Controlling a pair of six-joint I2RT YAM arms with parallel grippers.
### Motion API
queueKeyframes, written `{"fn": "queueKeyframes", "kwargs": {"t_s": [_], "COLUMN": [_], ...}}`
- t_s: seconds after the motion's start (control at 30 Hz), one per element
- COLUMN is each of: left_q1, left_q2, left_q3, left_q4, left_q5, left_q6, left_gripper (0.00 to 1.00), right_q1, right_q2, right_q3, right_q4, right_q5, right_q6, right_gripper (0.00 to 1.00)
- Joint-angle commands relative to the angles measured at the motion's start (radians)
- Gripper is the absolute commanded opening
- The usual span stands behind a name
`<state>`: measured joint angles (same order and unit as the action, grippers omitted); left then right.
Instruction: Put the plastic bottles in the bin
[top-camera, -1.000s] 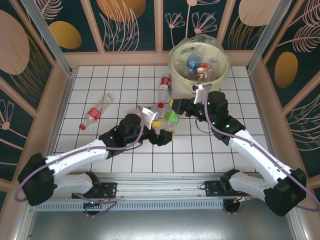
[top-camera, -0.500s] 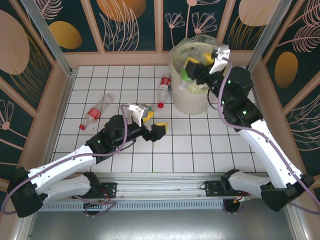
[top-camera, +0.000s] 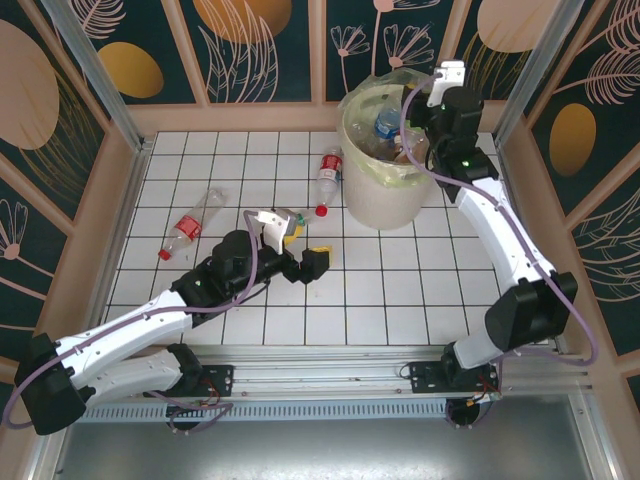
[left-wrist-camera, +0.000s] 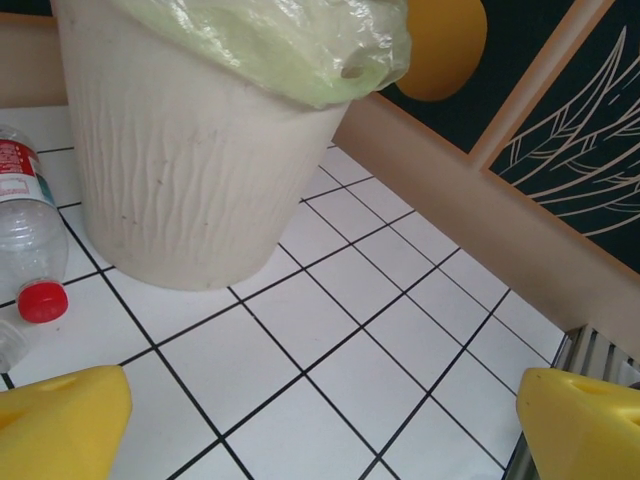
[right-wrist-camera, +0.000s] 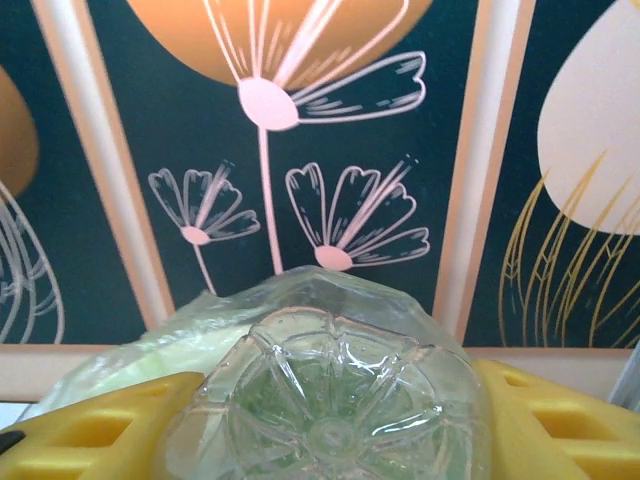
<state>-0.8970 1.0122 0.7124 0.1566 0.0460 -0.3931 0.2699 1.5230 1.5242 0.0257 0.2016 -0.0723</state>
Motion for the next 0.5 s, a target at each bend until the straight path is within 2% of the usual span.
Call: {"fn": "queueKeyframes", "kwargs": {"t_s": [0.0, 0.13, 0.3, 0.47], "left_q1": [-0.005, -0.005, -0.005, -0.005], "left_q2": [-0.001, 0.009, 0.008, 0.002], "left_q3": [-0.004, -0.011, -0.016, -0.029], "left_q4": [-0.003, 0.003, -0.005, -0.005], "left_q5": [-0.015, -0.015, -0.018, -0.021], "left_q6": [0.01, 0.002, -0.005, -0.009], "left_gripper": [0.99, 0.99, 0.99, 0.99], "right_q1": [-0.026, -0.053, -0.063, -0.103], "right_q2": [0.038, 0.098, 0.17, 0.194], "right_q3": [0.052, 0.063, 0.085, 0.051], "right_q4": [0.047, 0.04, -0.012, -0.037], "right_q5": [0.002, -0.099, -0.121, -0.224], "right_q6": [-0.023, 0.014, 0.036, 0.117], "right_gripper": [0.58, 0.58, 0.58, 0.59]}}
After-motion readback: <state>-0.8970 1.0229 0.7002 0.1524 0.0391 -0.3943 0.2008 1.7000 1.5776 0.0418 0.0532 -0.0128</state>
